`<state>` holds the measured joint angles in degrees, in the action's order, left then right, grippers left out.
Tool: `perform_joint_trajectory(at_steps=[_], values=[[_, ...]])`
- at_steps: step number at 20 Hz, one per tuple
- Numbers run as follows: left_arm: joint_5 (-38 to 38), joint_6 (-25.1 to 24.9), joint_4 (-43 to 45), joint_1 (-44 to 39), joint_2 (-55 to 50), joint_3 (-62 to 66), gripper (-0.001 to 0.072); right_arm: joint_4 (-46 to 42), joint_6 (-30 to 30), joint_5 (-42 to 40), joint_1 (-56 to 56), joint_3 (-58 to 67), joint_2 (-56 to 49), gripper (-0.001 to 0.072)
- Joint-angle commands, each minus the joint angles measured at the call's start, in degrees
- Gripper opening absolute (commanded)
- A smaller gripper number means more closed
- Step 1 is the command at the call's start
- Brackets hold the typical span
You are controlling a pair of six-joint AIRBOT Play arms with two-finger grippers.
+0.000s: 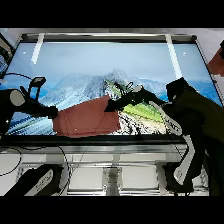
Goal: Fold the clothes and pants, and hang the long-sleeved shirts on hangers.
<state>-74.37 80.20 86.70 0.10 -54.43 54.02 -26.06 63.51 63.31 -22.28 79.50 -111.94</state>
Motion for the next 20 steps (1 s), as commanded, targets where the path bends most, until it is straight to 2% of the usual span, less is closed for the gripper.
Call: perform_joint_trajectory(at_steps=[1,4,6,8,11,15,20], values=[[0.0,0.0,0.0,0.0,0.0,0.0,0.0515,1.9,2.3,2.8,-0.3,3.6,-0.2,0.0007],[0.0,0.7,0.2,0.0,0.0,0.0,0.0531,1.6,9.0,7.6,2.4,12.1,1.8,0.0007],[0.0,1.1,0.2,0.0,0.0,0.0,0.0531,-1.9,14.7,8.3,5.0,17.7,5.0,0.0007],[0.0,1.1,0.2,0.0,0.0,0.0,0.0531,-10.4,21.8,10.2,8.5,23.0,8.5,0.0007],[0.2,1.0,0.2,0.0,0.0,0.0,0.0531,-24.1,31.5,18.9,15.8,29.4,14.2,0.0007],[2.5,1.0,0.2,0.0,0.0,0.0,0.0531,-35.8,36.8,27.7,27.6,31.2,22.7,0.0007],[3.5,1.0,0.2,0.0,0.0,0.0,0.0531,-47.2,37.0,37.0,45.0,31.2,30.6,0.0007]])
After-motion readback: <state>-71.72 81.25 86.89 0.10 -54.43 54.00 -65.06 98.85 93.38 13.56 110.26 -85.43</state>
